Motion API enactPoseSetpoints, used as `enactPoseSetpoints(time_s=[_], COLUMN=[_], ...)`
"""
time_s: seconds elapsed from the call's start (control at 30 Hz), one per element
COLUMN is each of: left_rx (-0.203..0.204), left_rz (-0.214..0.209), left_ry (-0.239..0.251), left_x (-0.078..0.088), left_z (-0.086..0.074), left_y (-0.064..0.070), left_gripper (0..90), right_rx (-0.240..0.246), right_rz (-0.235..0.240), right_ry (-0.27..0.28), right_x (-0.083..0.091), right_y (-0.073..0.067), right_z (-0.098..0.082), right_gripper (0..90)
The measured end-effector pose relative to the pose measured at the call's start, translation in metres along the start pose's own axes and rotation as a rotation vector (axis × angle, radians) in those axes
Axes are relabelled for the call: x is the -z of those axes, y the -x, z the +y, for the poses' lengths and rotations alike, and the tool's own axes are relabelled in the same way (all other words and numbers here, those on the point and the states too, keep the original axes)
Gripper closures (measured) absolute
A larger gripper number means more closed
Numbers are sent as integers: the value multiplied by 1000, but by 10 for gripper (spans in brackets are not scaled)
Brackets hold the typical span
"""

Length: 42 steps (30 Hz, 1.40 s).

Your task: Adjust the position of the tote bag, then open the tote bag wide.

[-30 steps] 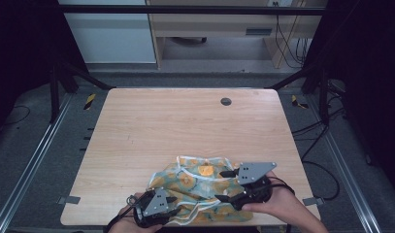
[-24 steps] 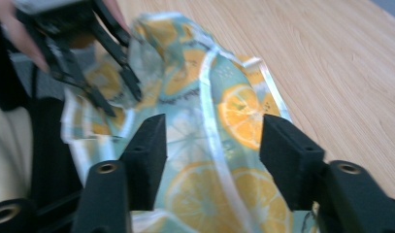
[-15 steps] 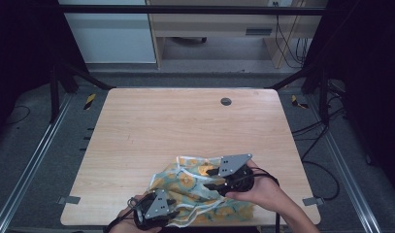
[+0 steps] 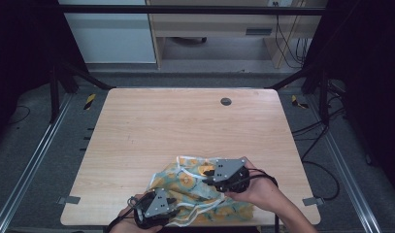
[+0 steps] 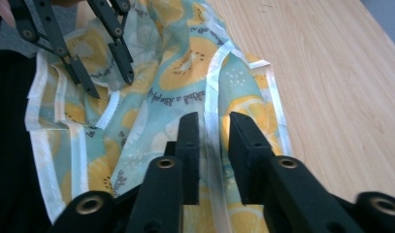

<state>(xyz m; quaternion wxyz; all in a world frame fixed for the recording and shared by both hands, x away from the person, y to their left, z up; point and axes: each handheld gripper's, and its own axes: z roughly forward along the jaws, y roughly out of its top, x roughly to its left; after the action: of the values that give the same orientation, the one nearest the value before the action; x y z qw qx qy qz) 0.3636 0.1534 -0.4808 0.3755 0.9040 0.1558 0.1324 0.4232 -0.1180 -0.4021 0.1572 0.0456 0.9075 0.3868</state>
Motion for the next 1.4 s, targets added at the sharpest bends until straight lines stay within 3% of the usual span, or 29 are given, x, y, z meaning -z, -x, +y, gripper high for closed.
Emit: enactPoseSetpoints(time_s=[0.07, 0.1, 0.17, 0.3, 0.47, 0.63, 0.77, 1.0, 1.07, 1.27, 1.4], left_rx=[1, -1, -1, 1, -3, -1, -39, -59, -49, -36, -41], left_rz=[1, 0, 2, 3, 9, 39, 58, 78, 35, 7, -6], left_ry=[3, 4, 6, 15, 33, 89, 108, 126, 118, 87, 80], left_x=[0, 0, 1, 1, 3, 9, 8, -2, -12, -24, -25], left_z=[0, 0, 1, 1, 3, 11, 21, 33, 35, 30, 29], left_y=[0, 0, 0, 1, 1, 2, 5, 2, -3, -5, -3], left_gripper=[620, 619, 618, 616, 607, 581, 552, 451, 423, 417, 489], right_rx=[9, 4, 4, -5, -27, -36, -42, -57, -74, -109, -145], right_rz=[-14, -1, 5, 11, 21, -14, -41, -64, -70, -87, -110], right_ry=[-7, -6, -3, -3, 43, 67, 81, 85, 90, 93, 96], right_x=[0, 1, 1, 2, 9, 18, 23, 22, 20, 17, 15], right_y=[0, 1, 1, 0, 3, 15, 24, 37, 43, 56, 69], right_z=[1, 2, 2, 3, 5, 11, 16, 19, 18, 13, 10], right_gripper=[811, 867, 898, 900, 900, 900, 900, 900, 900, 900, 900])
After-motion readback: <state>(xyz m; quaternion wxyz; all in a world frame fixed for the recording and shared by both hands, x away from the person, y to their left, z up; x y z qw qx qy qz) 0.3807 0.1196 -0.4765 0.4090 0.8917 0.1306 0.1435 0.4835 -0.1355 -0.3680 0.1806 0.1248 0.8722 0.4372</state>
